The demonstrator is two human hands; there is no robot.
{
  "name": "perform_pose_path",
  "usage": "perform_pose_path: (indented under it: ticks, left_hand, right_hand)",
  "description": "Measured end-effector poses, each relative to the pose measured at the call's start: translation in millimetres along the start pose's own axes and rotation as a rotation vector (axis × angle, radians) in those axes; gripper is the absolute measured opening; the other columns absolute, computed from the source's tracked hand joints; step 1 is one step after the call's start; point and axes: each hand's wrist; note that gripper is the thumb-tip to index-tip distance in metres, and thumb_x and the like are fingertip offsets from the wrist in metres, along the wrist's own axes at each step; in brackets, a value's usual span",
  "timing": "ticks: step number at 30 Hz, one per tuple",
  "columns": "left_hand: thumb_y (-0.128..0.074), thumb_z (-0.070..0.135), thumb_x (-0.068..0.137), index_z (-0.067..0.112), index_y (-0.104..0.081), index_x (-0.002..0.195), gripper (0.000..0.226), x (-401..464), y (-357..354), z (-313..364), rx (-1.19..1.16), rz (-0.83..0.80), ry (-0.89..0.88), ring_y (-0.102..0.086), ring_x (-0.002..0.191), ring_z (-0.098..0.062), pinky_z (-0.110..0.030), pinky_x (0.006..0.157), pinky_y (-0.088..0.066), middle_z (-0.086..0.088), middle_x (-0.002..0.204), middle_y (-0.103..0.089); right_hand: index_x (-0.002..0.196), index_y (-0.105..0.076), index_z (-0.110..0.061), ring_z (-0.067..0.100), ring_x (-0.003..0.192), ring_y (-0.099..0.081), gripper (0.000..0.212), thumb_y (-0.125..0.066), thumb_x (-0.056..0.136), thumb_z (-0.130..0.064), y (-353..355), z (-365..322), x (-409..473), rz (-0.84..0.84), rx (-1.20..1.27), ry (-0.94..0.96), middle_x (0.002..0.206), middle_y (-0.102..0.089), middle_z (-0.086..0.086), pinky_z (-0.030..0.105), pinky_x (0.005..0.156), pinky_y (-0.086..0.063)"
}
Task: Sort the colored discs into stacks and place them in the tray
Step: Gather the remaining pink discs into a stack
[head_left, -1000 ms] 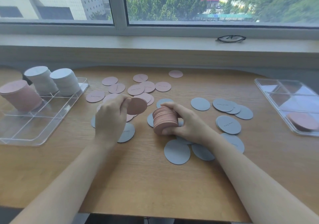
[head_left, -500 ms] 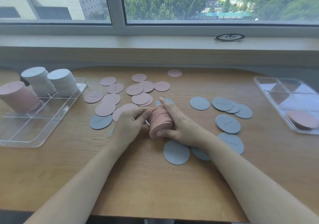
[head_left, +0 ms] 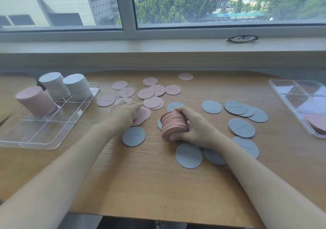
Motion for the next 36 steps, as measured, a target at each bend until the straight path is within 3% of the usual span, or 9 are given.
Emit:
perform_pose_path:
  ticks: [7,12,15,19,22,25,27,33,36]
  left_hand:
    - [-0.078,0.024,0.084,0.027,-0.050,0.142,0.065,13,7,0,-0.216,-0.040,0.090,-0.043,0.121,-0.024,-0.032,0.099,-0.036,-0.001,0.128,-0.054]
    - [-0.079,0.022,0.082,0.028,-0.065,0.093,0.019,0,13,7,-0.471,0.181,0.120,-0.055,0.085,-0.020,-0.030,0.069,-0.036,-0.002,0.102,-0.062]
    - [-0.076,0.027,0.082,0.032,-0.065,0.083,0.013,-14,13,20,-0.661,0.271,0.106,-0.061,0.072,-0.010,-0.028,0.067,-0.041,0.008,0.090,-0.069]
    - [-0.068,0.021,0.092,0.025,-0.070,0.092,0.005,-28,1,50,-0.774,0.342,0.014,-0.063,0.074,-0.007,-0.032,0.072,-0.049,0.011,0.079,-0.071]
    - [-0.053,0.029,0.102,0.029,-0.070,0.116,0.022,-36,-10,68,-0.756,0.284,-0.066,-0.060,0.089,0.001,-0.027,0.084,-0.045,0.022,0.089,-0.068]
    - [-0.024,0.071,0.095,0.033,-0.040,0.150,0.069,-42,-19,78,-0.751,0.144,-0.108,-0.043,0.124,-0.004,-0.025,0.106,-0.031,0.013,0.124,-0.060]
    - [-0.013,0.091,0.078,0.029,-0.016,0.157,0.101,-47,-22,84,-0.651,0.105,-0.128,-0.031,0.119,-0.003,-0.019,0.100,-0.022,0.017,0.116,-0.056]
    - [-0.052,0.073,0.075,0.031,-0.010,0.158,0.102,-50,-24,81,-0.668,0.079,-0.090,-0.031,0.115,-0.001,0.000,0.090,-0.022,0.019,0.112,-0.051]
    - [-0.042,0.076,0.081,0.027,-0.002,0.159,0.100,-52,-26,81,-0.628,0.055,-0.111,-0.028,0.118,-0.001,-0.016,0.101,-0.022,0.021,0.116,-0.051]
  right_hand:
    - [0.143,-0.045,-0.028,0.004,0.119,-0.051,0.089,-0.089,0.067,-0.041,2,0,-1,0.005,-0.002,0.031,0.129,-0.055,-0.014,0.032,0.104,-0.043]
    - [0.148,-0.041,-0.028,0.004,0.125,-0.048,0.094,-0.088,0.068,-0.041,2,1,0,-0.005,-0.005,0.036,0.138,-0.052,-0.012,0.028,0.107,-0.039]
    - [0.149,-0.039,-0.028,0.005,0.125,-0.049,0.096,-0.087,0.068,-0.044,2,2,1,-0.003,-0.021,0.033,0.138,-0.053,-0.012,0.030,0.108,-0.039]
    - [0.150,-0.036,-0.029,0.006,0.125,-0.051,0.096,-0.087,0.069,-0.041,0,1,1,-0.002,-0.012,0.026,0.137,-0.053,-0.012,0.030,0.107,-0.040]
    - [0.154,-0.030,-0.028,0.004,0.129,-0.046,0.098,-0.085,0.073,-0.039,-2,0,1,-0.014,-0.014,0.028,0.145,-0.049,-0.010,0.025,0.108,-0.036]
    - [0.158,-0.014,-0.028,0.004,0.140,-0.031,0.102,-0.079,0.081,-0.042,-4,0,-1,-0.040,-0.041,0.016,0.157,-0.031,-0.011,0.020,0.111,-0.027]
    - [0.158,-0.002,-0.032,0.002,0.144,-0.023,0.104,-0.074,0.085,-0.042,-6,-1,-3,-0.067,-0.057,0.014,0.160,-0.021,-0.014,0.017,0.108,-0.023]
    - [0.157,0.010,-0.029,0.008,0.151,-0.004,0.124,-0.080,0.075,-0.051,-1,6,1,-0.137,-0.123,0.002,0.158,0.002,-0.028,0.031,0.123,-0.012]
    - [0.156,0.018,-0.026,0.005,0.146,0.014,0.117,-0.069,0.084,-0.056,-4,5,-1,-0.159,-0.238,0.006,0.160,0.008,-0.022,0.026,0.120,0.005]
Point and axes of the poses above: each hand's wrist, its own x-axis towards the middle knuckle, its own y-axis out of the back of the hand, z = x × y
